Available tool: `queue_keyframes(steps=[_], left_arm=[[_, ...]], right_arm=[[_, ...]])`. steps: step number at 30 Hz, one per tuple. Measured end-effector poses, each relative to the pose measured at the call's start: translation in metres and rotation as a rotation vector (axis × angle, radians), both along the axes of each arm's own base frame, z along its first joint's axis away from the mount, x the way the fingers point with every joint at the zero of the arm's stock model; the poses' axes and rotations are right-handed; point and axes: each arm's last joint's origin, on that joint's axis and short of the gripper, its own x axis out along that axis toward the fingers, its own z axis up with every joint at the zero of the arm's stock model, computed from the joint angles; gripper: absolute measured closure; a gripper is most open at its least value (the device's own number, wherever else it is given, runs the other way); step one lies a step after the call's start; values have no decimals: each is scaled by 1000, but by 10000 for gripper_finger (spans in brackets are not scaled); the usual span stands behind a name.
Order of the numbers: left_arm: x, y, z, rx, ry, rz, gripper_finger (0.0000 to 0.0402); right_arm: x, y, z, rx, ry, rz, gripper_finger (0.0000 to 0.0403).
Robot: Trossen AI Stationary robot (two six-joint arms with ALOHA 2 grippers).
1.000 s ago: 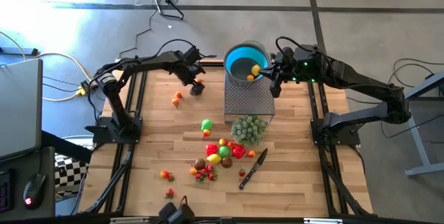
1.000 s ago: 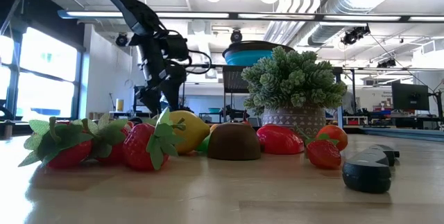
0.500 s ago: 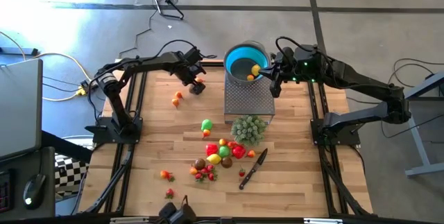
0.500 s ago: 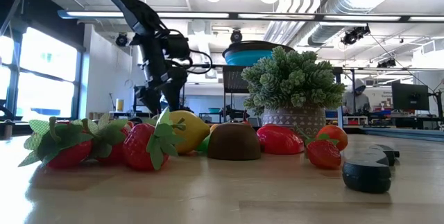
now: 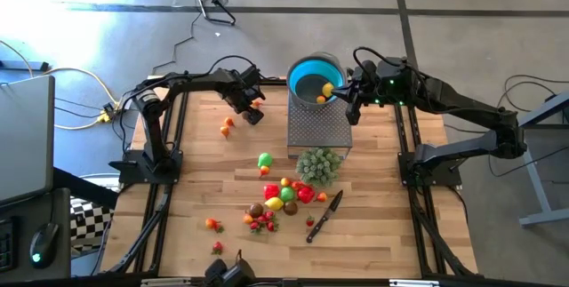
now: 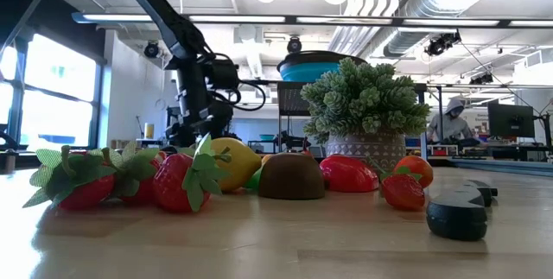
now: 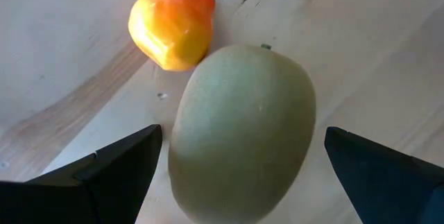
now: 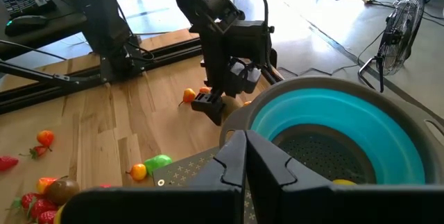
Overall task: Pick & Place Fruit
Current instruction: Put the brown kiwi into the blue strainer bowl
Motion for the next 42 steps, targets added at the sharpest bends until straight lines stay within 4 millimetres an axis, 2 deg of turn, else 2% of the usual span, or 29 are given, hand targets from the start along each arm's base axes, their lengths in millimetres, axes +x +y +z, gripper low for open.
queue_keyframes(steps=[7,15,28,36,42], left_arm=[[0,0,0,2,1,1,18],[0,0,0,-2,-3,22,93],[-3,-3,-1,-35,36,26,180],[-4,-4,1,-57,18,21,180],[-9,-9,18,-65,-14,20,182]], right_arm=[[0,0,0,3,-1,-1,401],[0,0,0,3,-1,-2,401],[0,0,0,3,-1,-2,401],[0,0,0,3,-1,-2,401],[0,0,0,3,-1,-2,401]])
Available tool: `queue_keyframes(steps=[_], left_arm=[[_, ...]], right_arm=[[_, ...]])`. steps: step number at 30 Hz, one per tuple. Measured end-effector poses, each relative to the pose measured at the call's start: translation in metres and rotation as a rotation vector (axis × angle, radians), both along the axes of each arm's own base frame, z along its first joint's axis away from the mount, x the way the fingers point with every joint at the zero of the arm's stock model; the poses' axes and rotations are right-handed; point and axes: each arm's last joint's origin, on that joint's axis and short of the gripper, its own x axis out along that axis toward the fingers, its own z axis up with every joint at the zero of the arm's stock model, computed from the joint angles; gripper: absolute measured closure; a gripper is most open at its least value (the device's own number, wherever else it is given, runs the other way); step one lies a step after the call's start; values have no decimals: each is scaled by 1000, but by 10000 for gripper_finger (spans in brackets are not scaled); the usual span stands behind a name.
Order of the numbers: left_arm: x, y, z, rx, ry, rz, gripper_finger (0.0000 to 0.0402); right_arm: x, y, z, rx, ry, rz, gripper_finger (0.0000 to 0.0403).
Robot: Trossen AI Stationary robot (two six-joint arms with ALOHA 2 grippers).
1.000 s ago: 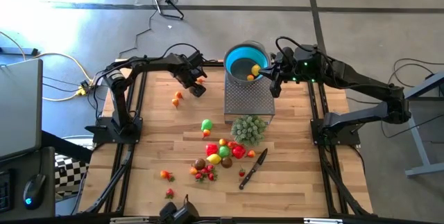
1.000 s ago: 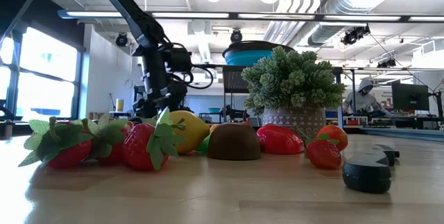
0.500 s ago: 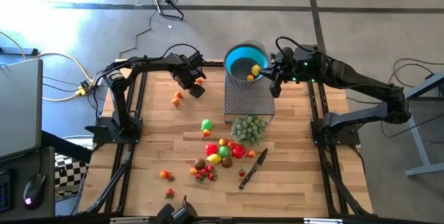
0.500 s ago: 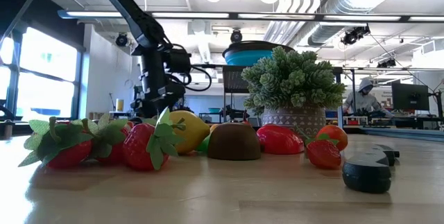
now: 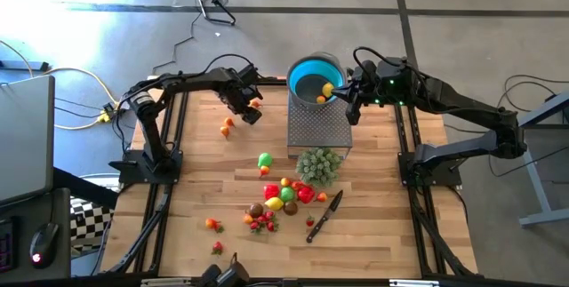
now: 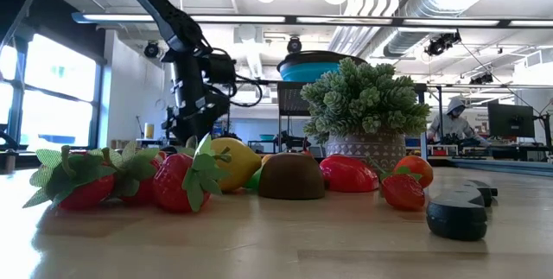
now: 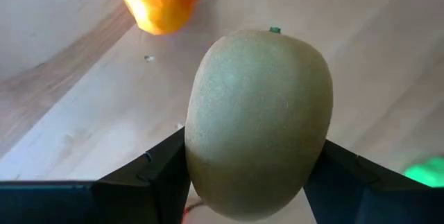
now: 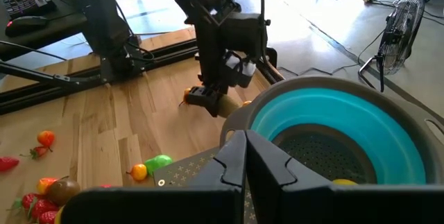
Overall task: Pick & Place Fruit
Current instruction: Put the brown kiwi into the blue strainer bowl
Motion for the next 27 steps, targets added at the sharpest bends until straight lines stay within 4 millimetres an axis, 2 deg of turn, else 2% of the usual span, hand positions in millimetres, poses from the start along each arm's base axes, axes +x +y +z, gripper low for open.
queue_keyframes(steps=[7,21,27], left_arm=[[-12,-11,35,23,-71,-8,182],[-41,-39,120,136,-398,21,183],[-57,-53,149,184,-517,47,183]], right_arm=[[0,0,0,-1,1,1,401],[0,0,0,-3,1,2,401],[0,0,0,-3,1,2,401]])
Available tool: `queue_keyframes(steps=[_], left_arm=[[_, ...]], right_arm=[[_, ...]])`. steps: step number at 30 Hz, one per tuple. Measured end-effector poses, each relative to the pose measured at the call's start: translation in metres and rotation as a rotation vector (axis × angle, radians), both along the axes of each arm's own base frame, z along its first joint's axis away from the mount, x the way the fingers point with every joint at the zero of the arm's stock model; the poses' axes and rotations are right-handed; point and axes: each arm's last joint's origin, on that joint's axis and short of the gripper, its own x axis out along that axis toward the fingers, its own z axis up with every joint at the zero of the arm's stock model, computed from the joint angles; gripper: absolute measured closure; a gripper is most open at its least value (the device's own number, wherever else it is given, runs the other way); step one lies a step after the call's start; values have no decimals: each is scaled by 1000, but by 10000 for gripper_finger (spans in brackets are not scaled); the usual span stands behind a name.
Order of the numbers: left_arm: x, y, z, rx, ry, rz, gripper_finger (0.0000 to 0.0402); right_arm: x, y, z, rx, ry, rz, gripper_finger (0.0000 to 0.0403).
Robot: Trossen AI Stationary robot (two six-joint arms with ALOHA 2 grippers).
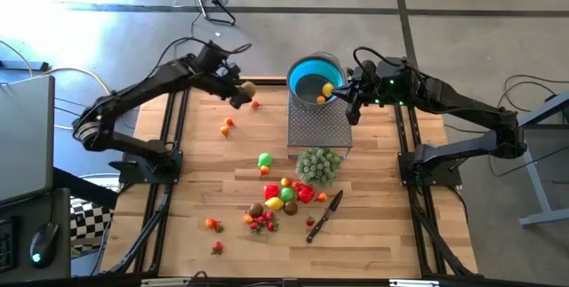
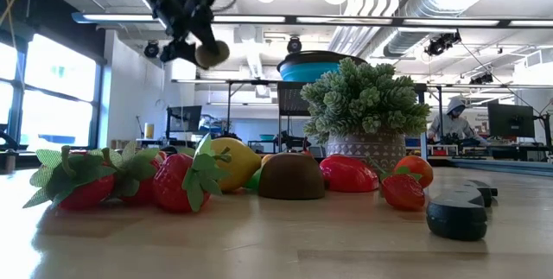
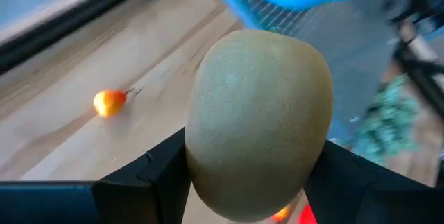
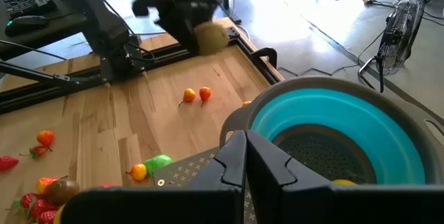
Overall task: Pick & Place Fruit
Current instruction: Put the brown kiwi into the blue strainer bowl
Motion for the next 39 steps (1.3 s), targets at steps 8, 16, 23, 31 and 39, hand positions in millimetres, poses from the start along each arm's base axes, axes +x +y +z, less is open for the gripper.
queue_keyframes(steps=[8,16,23,31,39], left_arm=[[-15,-13,21,41,-85,2,183],[-16,-14,23,51,-96,2,183],[-11,-10,32,83,-195,31,183],[6,-4,52,149,-448,3,183],[37,-2,50,203,-545,-52,183]], right_arm=[[0,0,0,2,-2,-1,401],[0,-1,0,-9,2,-29,401],[-1,-2,0,-18,6,-50,401],[-1,-2,0,-22,7,-48,401],[-1,-3,0,-95,37,-65,401]])
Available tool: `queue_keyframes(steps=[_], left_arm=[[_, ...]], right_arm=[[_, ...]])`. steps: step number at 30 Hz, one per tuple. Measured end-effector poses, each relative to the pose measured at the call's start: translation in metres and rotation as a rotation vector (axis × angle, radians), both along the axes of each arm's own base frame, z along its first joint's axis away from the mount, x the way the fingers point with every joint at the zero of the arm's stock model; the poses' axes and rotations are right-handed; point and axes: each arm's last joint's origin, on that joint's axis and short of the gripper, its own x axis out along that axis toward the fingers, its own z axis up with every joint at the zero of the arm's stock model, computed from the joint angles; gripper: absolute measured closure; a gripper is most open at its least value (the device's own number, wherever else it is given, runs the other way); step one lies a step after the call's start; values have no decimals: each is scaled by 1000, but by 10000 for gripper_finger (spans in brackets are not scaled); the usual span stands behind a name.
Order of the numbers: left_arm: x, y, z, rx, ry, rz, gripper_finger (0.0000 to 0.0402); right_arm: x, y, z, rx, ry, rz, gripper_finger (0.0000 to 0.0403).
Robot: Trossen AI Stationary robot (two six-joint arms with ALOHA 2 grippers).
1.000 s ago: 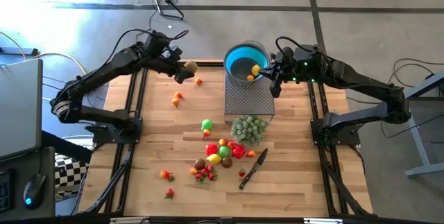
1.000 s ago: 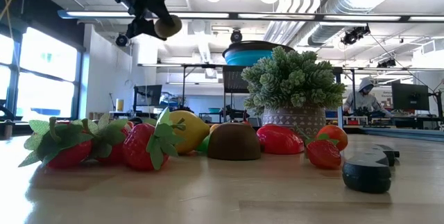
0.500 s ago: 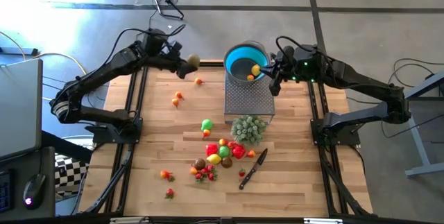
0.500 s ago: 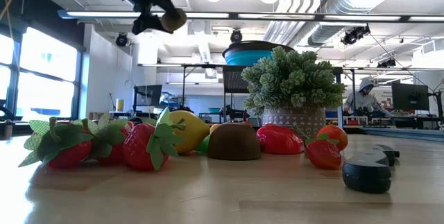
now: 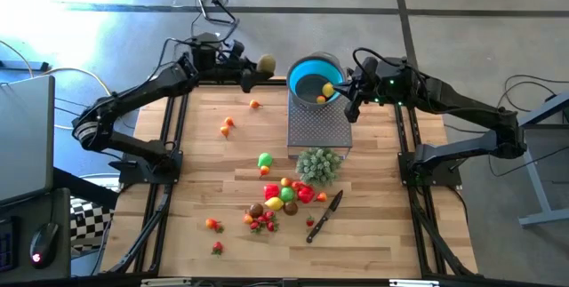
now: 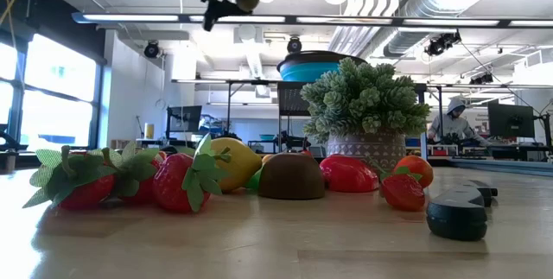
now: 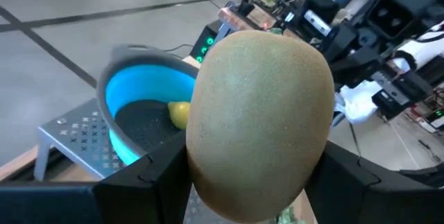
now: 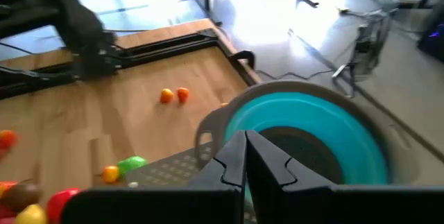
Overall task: Pick & Place Fruit
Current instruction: Put the brown kiwi into the blue strainer bowl
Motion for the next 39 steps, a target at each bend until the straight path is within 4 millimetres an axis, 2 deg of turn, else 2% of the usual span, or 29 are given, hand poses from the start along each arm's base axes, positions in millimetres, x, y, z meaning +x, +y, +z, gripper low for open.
queue_keyframes(steps=[8,11,18,23,30,34,39], left_arm=[[26,9,-17,-40,-9,0,183],[32,15,-18,-60,-11,6,183],[49,26,-2,-4,34,-8,183],[62,36,-5,-22,149,20,183],[86,40,0,3,186,3,183],[96,40,10,63,178,-17,183],[109,41,1,76,233,0,183]], right_arm=[[-1,-2,0,-74,35,-26,401],[-1,-3,0,-74,36,-31,401],[-4,-8,0,-73,37,-55,401],[-4,-9,0,-74,37,-61,401],[-4,-9,0,-86,45,-55,401],[-4,-10,0,-100,54,-71,401],[-6,-10,-2,-110,81,-110,401]])
